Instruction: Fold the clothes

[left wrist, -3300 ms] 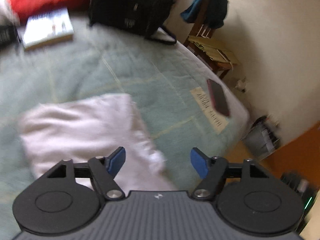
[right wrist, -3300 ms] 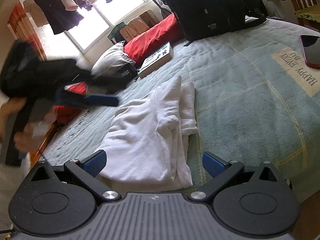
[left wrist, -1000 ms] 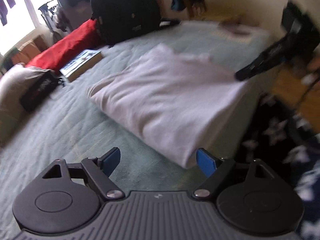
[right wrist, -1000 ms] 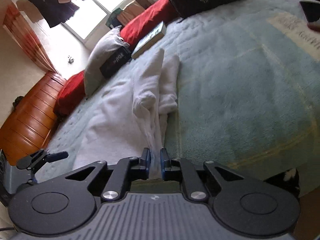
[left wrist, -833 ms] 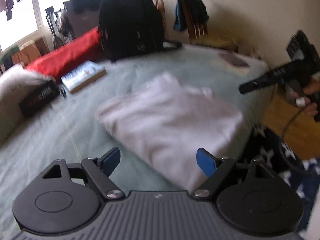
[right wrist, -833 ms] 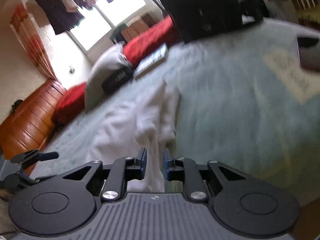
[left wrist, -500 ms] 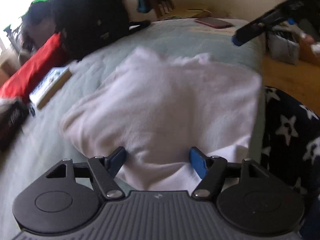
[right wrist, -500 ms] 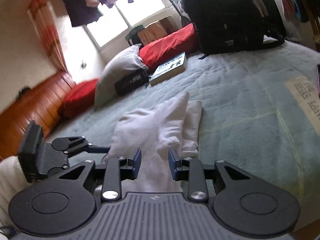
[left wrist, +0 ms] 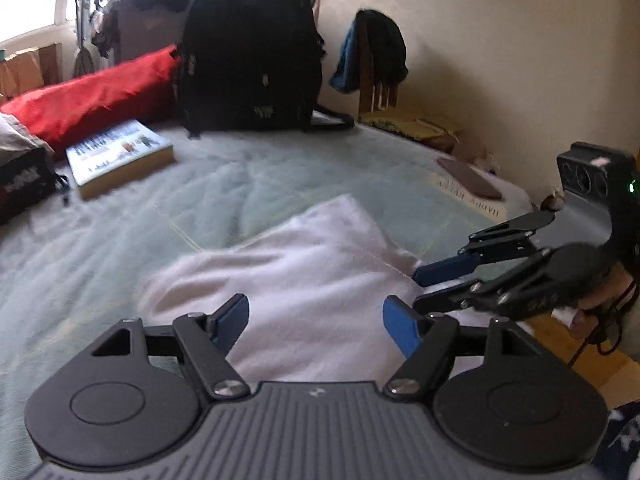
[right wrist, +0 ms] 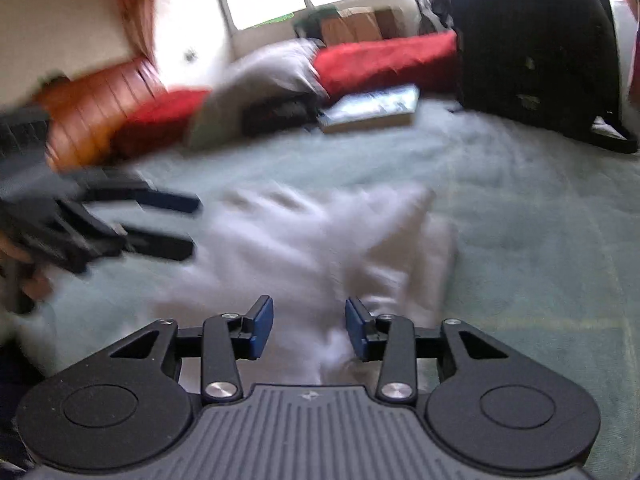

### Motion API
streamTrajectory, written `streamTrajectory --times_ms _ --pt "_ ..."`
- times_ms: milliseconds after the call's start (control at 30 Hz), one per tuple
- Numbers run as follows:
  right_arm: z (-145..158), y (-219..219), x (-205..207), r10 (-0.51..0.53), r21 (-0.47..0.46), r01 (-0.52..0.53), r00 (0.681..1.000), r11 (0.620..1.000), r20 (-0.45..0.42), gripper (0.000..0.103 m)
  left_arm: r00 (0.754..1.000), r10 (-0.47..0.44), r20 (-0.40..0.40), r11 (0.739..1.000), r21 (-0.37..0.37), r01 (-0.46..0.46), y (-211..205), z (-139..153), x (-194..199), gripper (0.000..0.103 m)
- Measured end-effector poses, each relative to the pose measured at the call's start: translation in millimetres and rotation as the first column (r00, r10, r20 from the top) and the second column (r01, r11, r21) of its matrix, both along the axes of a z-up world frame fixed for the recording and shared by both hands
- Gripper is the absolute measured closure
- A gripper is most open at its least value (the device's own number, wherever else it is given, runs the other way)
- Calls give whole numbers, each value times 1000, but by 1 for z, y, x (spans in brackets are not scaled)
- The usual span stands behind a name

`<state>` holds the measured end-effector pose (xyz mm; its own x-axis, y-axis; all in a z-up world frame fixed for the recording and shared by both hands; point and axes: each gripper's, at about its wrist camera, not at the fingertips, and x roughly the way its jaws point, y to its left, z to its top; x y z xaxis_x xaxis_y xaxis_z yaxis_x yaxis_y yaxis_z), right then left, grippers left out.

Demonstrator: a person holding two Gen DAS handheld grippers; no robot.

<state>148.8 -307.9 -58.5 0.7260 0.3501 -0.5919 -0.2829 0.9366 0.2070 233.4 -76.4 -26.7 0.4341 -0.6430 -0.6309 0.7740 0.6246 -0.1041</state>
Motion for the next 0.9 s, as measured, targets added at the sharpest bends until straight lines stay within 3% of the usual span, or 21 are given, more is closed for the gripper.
streamTrajectory --times_ms 167,367,433,500,633,700,733,833,900 --pt "1 -24 -16 -41 62 41 999 997 -2 65 1000 13 -16 998 62 -12 -25 -28 10 25" --pt "12 -60 7 -64 261 68 998 963 -22 62 998 70 -2 996 -51 -70 -3 1 -4 24" --pt "1 -59 24 -65 273 80 996 959 -65 53 996 85 -1 994 -71 -84 3 3 -13 24" --pt "-11 -54 36 -74 272 101 992 957 -107 51 995 96 -7 993 -69 -96 6 0 -19 24" --pt "-9 -40 32 -46 295 62 997 954 -61 49 993 117 -8 993 -23 -118 9 -7 -20 24" --pt "-6 -29 28 -37 231 43 999 972 -31 48 993 119 -10 993 -11 -119 11 -10 -21 24" --pt "-5 -24 27 -36 193 39 999 980 -19 52 992 125 -9 992 -10 -125 11 -10 -20 24" --pt "1 -24 24 -69 158 69 998 985 -4 82 990 139 -11 990 -9 -139 11 -10 -21 24" --pt "13 -27 18 -89 142 84 996 986 30 84 993 122 1 992 -14 -122 8 -9 -24 24"
